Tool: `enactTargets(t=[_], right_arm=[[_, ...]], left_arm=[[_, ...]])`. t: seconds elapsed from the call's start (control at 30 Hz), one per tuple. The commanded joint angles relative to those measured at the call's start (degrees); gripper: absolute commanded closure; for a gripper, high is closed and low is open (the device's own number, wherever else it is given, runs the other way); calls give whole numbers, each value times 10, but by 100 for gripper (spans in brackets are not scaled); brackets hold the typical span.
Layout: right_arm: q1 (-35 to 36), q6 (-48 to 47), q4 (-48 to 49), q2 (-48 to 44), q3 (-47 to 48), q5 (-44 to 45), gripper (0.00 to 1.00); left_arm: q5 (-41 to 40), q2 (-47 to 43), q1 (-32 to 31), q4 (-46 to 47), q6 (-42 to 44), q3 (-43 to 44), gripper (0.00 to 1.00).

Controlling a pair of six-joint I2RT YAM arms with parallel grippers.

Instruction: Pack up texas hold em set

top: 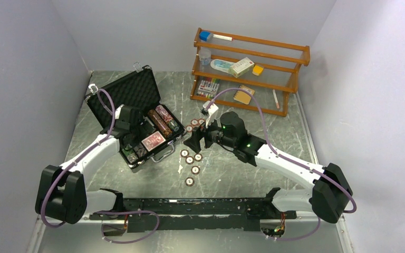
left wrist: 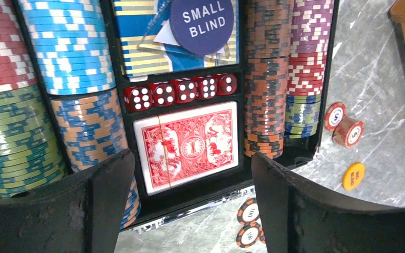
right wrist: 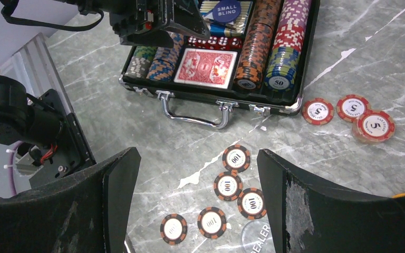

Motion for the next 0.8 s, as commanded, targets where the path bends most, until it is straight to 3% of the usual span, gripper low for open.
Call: enactTargets(t=[0.0,0.4,0.53,0.77], right_arm=[[1,3,14,-10,6,-2,14],[2,7,12,-5,4,6,14],[1,20,-15,13,16,49,14],[2,53,-111,100,69,141,15]], left_arm=[[-26,-13,0,-24,13,10,15],[24,21,-1,16,32,8,43],[40,11,-2,30,52,13,46],[22,-68,-25,41,101,38,41]])
